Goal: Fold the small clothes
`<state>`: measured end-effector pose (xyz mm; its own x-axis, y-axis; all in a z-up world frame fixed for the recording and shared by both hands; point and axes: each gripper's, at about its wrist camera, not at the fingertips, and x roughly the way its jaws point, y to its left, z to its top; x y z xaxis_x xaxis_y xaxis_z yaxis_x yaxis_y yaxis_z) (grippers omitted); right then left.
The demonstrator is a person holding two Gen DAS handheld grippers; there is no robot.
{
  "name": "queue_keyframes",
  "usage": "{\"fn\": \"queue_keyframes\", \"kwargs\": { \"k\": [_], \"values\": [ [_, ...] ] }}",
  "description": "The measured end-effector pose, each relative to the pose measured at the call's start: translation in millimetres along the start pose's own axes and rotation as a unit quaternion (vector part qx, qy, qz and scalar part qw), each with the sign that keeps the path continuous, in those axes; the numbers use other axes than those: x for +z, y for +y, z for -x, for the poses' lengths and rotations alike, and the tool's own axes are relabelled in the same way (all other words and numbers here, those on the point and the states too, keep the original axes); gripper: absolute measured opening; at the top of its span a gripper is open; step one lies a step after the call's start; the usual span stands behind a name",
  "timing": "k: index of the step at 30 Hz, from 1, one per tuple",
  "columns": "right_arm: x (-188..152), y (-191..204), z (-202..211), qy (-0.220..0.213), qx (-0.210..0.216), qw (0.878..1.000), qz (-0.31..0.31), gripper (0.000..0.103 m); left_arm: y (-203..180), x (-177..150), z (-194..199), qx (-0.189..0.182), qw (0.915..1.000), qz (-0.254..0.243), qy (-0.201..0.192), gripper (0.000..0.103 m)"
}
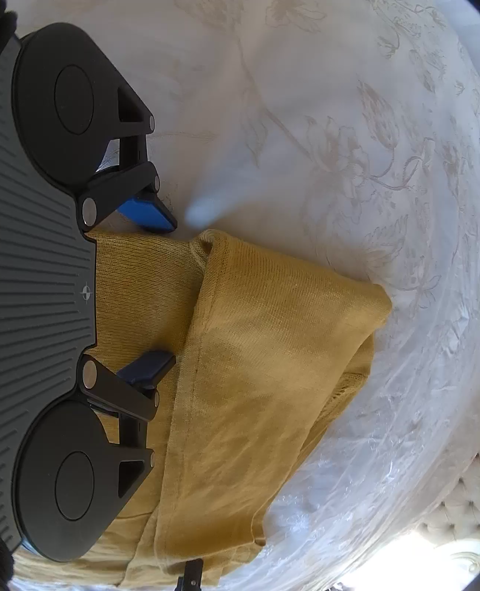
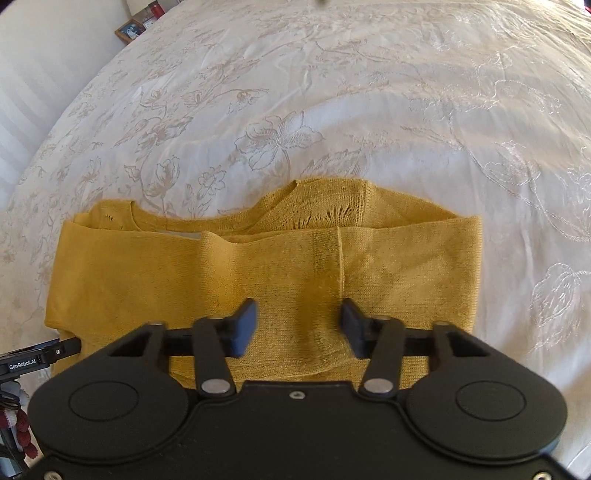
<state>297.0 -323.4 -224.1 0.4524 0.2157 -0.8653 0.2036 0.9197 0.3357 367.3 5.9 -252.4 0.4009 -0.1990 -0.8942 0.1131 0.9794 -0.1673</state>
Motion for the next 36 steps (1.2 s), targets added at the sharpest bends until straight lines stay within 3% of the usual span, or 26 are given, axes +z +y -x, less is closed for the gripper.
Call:
{"fn": "queue_keyframes", "kwargs": {
  "k": [4, 8, 10, 13, 16, 19, 22, 25, 30, 33, 36],
  "values": [
    [8, 13, 26, -0.027, 0.057, 0.998, -0.010, 0.013, -1, 2, 2, 0.004, 1.0000, 0.001, 0.001, 0.069],
    [20, 30, 109, -0.132, 0.120, 0.984, -0.009, 0.012, -4, 4, 5, 0.011, 0.9999, 0.000, -0.001, 0.069],
    [21, 20, 128, -0.156, 0.098, 0.982, -0.028, 0.012, -6, 4, 7, 0.016, 0.9999, -0.001, -0.006, 0.070],
    [12, -6, 105, -0.115, 0.024, 0.992, -0.043, 0.013, -7, 2, 7, 0.022, 0.9997, 0.002, -0.009, 0.070],
    [1, -23, 76, -0.070, -0.007, 0.997, -0.044, 0.013, -9, 4, 5, 0.027, 0.9996, 0.001, -0.010, 0.070],
    [-6, -22, 67, -0.054, -0.012, 0.998, -0.042, 0.013, -10, 7, 6, 0.033, 0.9994, -0.002, -0.010, 0.070],
    [-11, -13, 79, -0.073, 0.001, 0.997, -0.035, 0.013, -9, 8, 6, 0.037, 0.9992, -0.007, -0.009, 0.070],
    [-16, -16, 90, -0.093, -0.033, 0.995, -0.032, 0.012, -8, 10, 6, 0.039, 0.9991, -0.014, -0.006, 0.070],
    [-18, -47, 61, -0.049, -0.062, 0.995, -0.066, 0.013, -9, 9, 8, 0.045, 0.9986, -0.028, -0.002, 0.070],
    [-20, -47, 56, -0.042, -0.044, 0.997, -0.057, 0.018, -6, 9, 14, 0.073, 0.9968, -0.033, -0.002, 0.070],
    [-25, -45, 49, -0.033, -0.054, 0.997, -0.048, 0.023, 5, 7, 21, 0.105, 0.9943, -0.019, 0.002, 0.070]
  ]
}}
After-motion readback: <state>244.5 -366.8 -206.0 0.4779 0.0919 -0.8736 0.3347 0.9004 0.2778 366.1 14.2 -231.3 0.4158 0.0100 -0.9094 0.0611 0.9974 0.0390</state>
